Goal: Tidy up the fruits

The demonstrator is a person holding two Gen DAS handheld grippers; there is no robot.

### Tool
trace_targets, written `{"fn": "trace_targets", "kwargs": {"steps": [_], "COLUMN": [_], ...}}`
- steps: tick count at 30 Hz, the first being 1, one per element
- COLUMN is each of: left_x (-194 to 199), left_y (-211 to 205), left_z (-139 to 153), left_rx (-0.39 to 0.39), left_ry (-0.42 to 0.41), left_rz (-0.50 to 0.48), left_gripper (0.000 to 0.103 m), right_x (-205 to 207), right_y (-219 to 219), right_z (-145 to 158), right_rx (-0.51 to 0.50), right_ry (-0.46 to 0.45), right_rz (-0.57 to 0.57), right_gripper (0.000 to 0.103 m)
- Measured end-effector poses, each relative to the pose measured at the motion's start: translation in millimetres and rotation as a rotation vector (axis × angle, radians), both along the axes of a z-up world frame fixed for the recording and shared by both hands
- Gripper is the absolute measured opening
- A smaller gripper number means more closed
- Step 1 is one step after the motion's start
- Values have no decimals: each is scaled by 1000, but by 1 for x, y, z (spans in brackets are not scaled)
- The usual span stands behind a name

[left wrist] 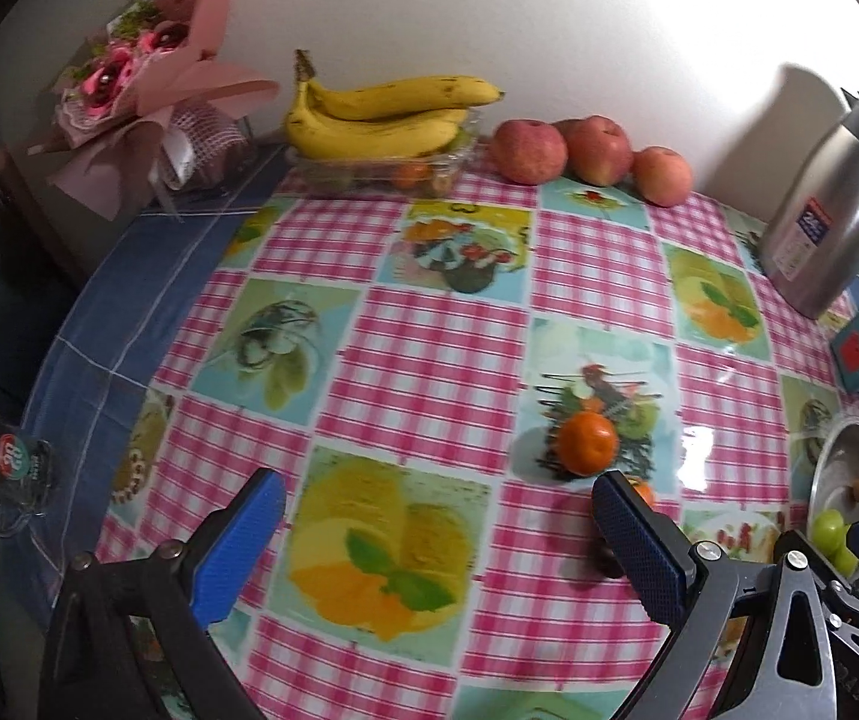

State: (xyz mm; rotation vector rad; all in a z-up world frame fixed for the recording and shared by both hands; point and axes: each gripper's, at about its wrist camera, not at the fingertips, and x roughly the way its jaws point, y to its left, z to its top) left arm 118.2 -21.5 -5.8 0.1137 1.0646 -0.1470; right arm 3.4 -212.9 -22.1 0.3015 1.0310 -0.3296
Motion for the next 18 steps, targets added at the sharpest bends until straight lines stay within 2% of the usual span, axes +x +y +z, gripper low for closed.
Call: {"fn": "trace_targets", "kwargs": {"steps": [10, 18], "left_x": [15, 21], "left_y": [26, 35], "left_z": [-8, -15], "left_rx": [6, -20], "left_ry": [26, 59], "left_rz": [61, 90], "left_gripper": [103, 103], "right_x": [34, 42], "right_y": [38, 47], "right_z": [-4, -14], "right_rx": [50, 72], "right_ry": [-5, 22], "right_rz": [90, 145], "right_gripper": [93, 93]}}
